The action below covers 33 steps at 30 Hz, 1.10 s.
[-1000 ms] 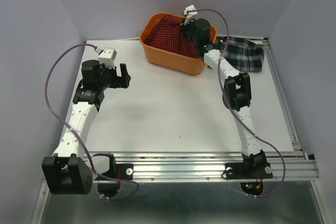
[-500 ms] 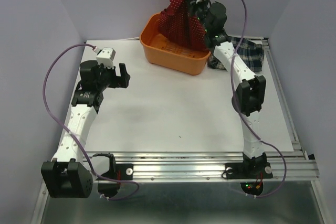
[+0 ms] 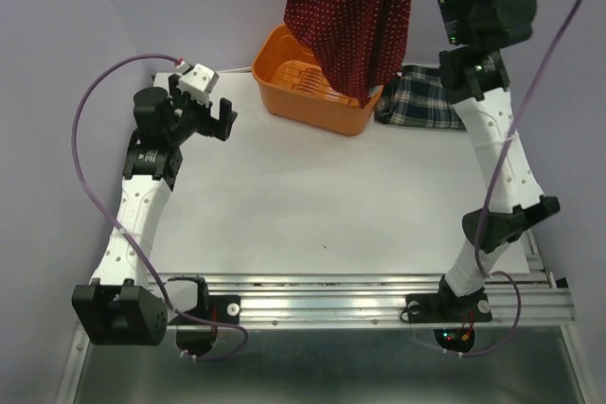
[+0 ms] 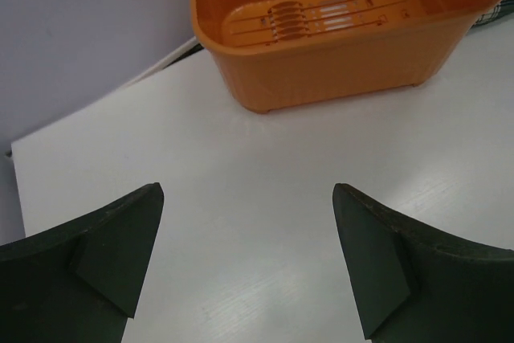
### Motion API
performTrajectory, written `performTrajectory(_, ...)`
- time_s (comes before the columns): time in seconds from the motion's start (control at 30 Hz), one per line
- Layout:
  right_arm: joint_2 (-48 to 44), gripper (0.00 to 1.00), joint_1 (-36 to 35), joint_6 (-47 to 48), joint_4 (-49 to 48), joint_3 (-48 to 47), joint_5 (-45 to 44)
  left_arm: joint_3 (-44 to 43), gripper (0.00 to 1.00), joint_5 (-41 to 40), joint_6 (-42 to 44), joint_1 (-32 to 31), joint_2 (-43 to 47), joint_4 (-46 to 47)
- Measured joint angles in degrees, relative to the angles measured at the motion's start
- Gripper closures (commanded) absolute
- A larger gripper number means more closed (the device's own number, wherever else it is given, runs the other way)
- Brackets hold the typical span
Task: Fold and stack the skirts
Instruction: Move the skirt to the center of the board
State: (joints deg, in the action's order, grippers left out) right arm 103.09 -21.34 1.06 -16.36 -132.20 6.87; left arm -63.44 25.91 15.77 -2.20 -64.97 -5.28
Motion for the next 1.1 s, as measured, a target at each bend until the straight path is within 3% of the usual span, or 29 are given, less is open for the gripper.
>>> performTrajectory(0.23,-13.27,0.99,0.0,0.96,-1.64,1.92,-0.11,-9.97,0.02,6.23,9.73,-1.95,-12.11,6.27)
performTrajectory(0.43,-27.87,0.99,0.0,2.8,2.49,19.89,-1.03,-18.69,0.03,6.88,29.79,-10.21,-25.97,4.46)
performTrajectory(0.6,-36.63,0.99,-0.02,3.43,8.7,35.65,-2.4,-29.2,0.06,7.93,40.89,-14.95,-38.07,-0.42)
performTrajectory(0.83,-41.66,0.99,-0.02,3.65,17.03,50.25,-5.25,-45.38,0.16,8.39,52.17,-15.5,-52.24,-10.71)
performTrajectory(0.97,-42.05,0.99,-0.02,4.07,19.69,52.52,-7.58,-49.33,0.19,8.24,56.41,-15.78,-56.41,-15.63)
performTrajectory(1.1,-42.45,0.99,-0.02,4.46,19.91,52.68,-9.35,-49.64,0.32,7.58,59.43,-16.37,-58.34,-18.93)
